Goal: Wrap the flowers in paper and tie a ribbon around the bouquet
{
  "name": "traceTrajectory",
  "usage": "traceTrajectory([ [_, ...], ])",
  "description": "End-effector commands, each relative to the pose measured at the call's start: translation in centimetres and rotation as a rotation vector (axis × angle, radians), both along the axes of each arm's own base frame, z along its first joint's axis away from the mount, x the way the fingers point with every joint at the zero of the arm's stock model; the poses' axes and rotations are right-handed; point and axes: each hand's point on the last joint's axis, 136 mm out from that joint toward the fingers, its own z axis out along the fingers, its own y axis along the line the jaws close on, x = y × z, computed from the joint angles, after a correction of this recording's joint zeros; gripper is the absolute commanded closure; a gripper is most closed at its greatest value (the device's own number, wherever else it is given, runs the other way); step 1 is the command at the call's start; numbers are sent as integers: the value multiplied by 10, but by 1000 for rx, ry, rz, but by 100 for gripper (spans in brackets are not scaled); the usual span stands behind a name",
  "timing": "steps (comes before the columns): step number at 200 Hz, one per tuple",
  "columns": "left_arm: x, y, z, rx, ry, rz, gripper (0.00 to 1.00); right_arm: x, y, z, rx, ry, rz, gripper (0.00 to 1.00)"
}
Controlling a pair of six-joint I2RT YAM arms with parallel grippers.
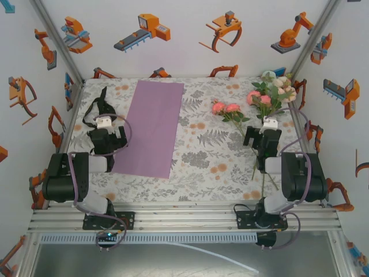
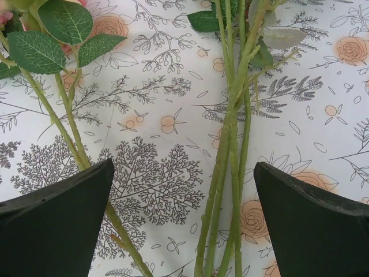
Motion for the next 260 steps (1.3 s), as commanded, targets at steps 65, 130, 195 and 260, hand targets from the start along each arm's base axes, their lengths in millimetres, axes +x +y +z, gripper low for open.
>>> traceTrajectory([
  [65,7,-1,13,-9,-39,-7,3,8,1,9,-8,-26,11,1],
  [130,7,-1,13,-8,-41,-6,3,7,1,9,-9,-29,12,1],
  [195,5,1,18,-5,-49,7,3,-1,-2,34,-9,-76,-11,1],
  [260,-18,2,81,35,-110,103,3,-11,14,109,169,-39,8,7],
])
